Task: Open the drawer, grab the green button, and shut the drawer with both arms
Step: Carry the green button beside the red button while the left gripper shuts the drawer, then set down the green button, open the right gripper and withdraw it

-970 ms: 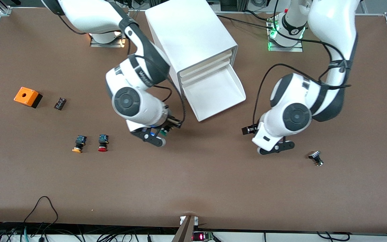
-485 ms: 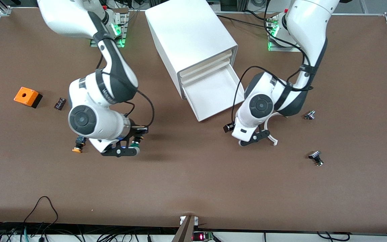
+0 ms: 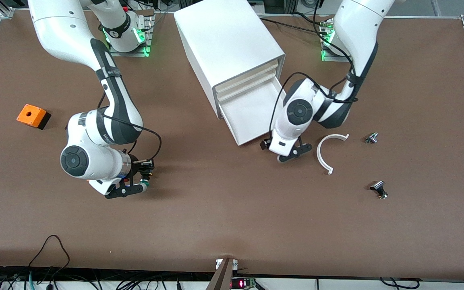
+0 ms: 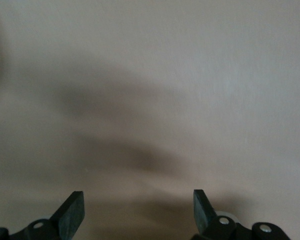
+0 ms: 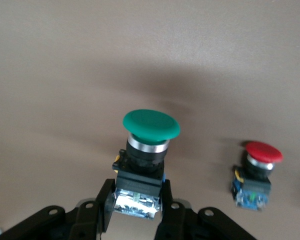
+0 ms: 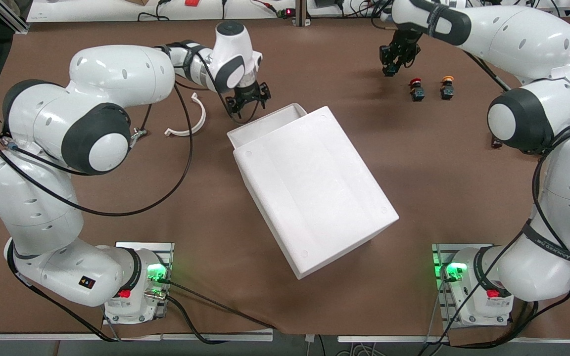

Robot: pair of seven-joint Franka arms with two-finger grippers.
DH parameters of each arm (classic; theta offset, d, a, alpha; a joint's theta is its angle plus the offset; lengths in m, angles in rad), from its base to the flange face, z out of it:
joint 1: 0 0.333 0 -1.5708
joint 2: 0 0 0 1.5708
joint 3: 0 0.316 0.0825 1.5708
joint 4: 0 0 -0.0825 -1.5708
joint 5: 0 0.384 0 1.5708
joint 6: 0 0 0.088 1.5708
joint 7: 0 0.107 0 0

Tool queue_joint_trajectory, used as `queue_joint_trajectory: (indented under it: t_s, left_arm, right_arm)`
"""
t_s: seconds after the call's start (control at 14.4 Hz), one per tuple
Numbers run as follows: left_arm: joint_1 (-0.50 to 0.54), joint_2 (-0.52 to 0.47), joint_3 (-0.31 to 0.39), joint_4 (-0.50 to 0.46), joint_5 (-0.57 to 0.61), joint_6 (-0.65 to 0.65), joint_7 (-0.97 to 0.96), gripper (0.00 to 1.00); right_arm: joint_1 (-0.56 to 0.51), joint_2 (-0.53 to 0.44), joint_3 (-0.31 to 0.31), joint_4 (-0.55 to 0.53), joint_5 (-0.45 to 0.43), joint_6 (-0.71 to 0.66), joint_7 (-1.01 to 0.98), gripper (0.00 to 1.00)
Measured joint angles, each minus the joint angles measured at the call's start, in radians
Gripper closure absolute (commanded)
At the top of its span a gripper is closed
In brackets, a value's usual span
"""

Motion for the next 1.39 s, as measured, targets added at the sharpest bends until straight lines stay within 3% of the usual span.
queue_joint_trajectory:
  t_s: [0.48, 0.55, 0.69, 0.76, 0.83, 1.39]
  left_arm:
    - [-0.03, -0.016, -0.051, -0.038, 0.0, 0.0, -0.034, 0.03]
    - [-0.031, -0.016, -0.065, -0.045, 0.0, 0.0, -0.037, 0.03]
    - [-0.031, -0.016, -0.098, -0.054, 0.0, 0.0, -0.065, 0.02]
    - [-0.031, -0.016, -0.104, -0.056, 0.0, 0.0, -0.07, 0.02]
    - [-0.03, -0.016, -0.11, -0.058, 0.0, -0.002, -0.071, 0.02]
    - [-0.024, -0.023, -0.177, -0.068, -0.03, -0.064, -0.079, 0.02]
  right_arm:
    - [0.005, -0.024, 0.004, -0.268, 0.0, 0.282, -0.028, 1.0]
    - [0.006, -0.024, 0.005, -0.279, 0.0, 0.287, -0.028, 0.9]
    - [0.006, -0.028, 0.004, -0.282, 0.001, 0.29, -0.027, 0.3]
    - [0.006, -0.029, 0.004, -0.282, 0.001, 0.29, -0.027, 0.12]
    - [0.005, -0.031, 0.002, -0.281, 0.001, 0.29, -0.027, 0.01]
    - [-0.042, -0.13, -0.048, -0.22, 0.001, 0.173, -0.029, 0.01]
